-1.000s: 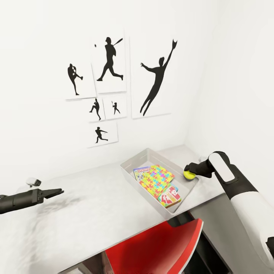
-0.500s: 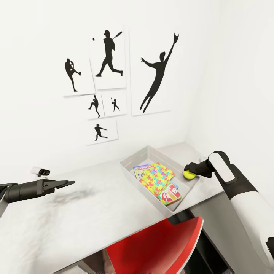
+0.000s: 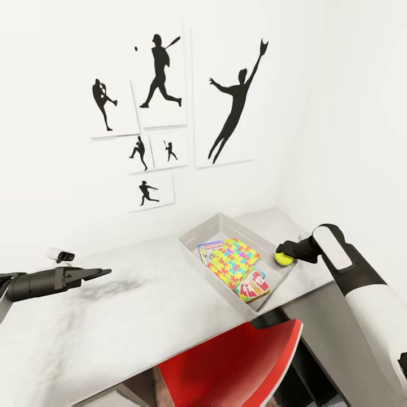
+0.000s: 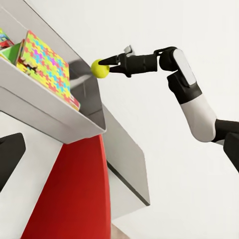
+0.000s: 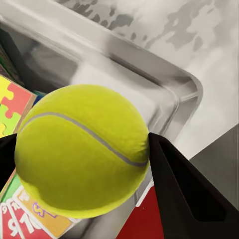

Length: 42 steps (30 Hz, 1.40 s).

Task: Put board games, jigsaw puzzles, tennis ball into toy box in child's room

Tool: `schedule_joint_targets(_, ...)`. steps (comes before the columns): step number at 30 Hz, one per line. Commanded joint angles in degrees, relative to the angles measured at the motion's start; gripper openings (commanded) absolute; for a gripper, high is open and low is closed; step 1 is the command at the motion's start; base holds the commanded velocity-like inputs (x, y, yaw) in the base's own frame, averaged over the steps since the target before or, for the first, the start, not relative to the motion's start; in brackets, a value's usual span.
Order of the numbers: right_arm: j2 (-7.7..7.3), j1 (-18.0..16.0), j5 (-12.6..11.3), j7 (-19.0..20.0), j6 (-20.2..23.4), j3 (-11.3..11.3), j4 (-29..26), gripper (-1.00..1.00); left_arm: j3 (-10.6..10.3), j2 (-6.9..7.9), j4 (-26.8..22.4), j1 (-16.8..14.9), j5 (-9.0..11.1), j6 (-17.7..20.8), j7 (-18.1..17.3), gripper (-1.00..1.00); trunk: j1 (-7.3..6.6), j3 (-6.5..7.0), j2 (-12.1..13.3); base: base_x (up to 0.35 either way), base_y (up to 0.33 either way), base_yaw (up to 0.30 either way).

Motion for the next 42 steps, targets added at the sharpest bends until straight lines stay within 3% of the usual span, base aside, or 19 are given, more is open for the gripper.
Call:
schedule_joint_targets(1,-0.07,-0.1,-0.8,-0.7,0.0,0.2,-0.1,-1.0,0.0,0.02,0.0,0.0,0.0,0.6,-0.2,1.0,0.03,-0.15,-0.1,0.0,0.0,0.0)
schedule_joint_targets(8,0.01,-0.1,-0.7,-0.8,0.0,-0.1,0.0,-1.0,0.0,0.08,0.0,0.0,0.0,0.6,-0.2,1.0,0.03,-0.21,-0.1,0.0,0.0,0.0)
schedule_joint_targets(9,-0.01,-0.1,-0.7,-0.8,0.0,-0.1,0.0,1.0,0.0,0.09,0.0,0.0,0.0,0.6,-0.2,1.0,0.03,-0.21,-0.1,0.0,0.0,0.0)
schedule_joint_targets(24,-0.39,0.1,-1.2,-0.6,0.0,-0.2,-2.0,1.0,0.1,0.3,0.0,0.4,-0.1,0.6,-0.2,1.0,0.03,-0.22,-0.1,0.0,0.0,0.0)
schedule_joint_targets(28,-0.93,0.6,-1.5,-0.5,0.0,-2.1,-6.6,1.0,0.2,0.57,1.1,0.5,-0.3,0.5,-0.2,1.0,0.03,-0.21,-0.1,0.0,0.0,-0.001)
schedule_joint_targets(31,-3.08,2.3,-2.6,-0.2,0.0,-5.4,-10.3,1.0,0.5,0.79,2.1,1.8,-0.4,0.4,-0.2,1.0,0.03,-0.06,-0.1,-0.025,0.0,-0.041)
schedule_joint_targets(35,-5.71,7.4,-9.8,0.0,0.0,-9.6,-16.8,1.0,1.0,1.2,2.5,3.8,-0.5,-1.2,-0.2,1.0,0.03,0.27,-0.1,-0.124,0.0,-0.067)
schedule_joint_targets(37,-7.22,12.9,-17.7,0.0,0.0,-12.7,-22.9,1.0,1.1,1.75,2.7,5.4,-0.5,-2.8,-0.2,1.0,0.03,0.45,-0.1,-0.061,0.0,-0.073)
schedule_joint_targets(40,-7.92,24.0,-30.7,0.7,0.0,-19.0,-31.1,1.0,1.4,3.07,3.7,7.2,-0.4,-4.0,-0.2,1.0,0.03,0.72,-0.1,-0.021,0.0,-0.074)
schedule_joint_targets(42,-7.79,29.7,-35.5,2.7,0.0,-22.5,-33.2,1.0,1.8,3.95,4.6,7.6,-0.3,-4.2,-0.2,1.0,0.03,0.9,-0.1,-0.008,0.0,-0.075)
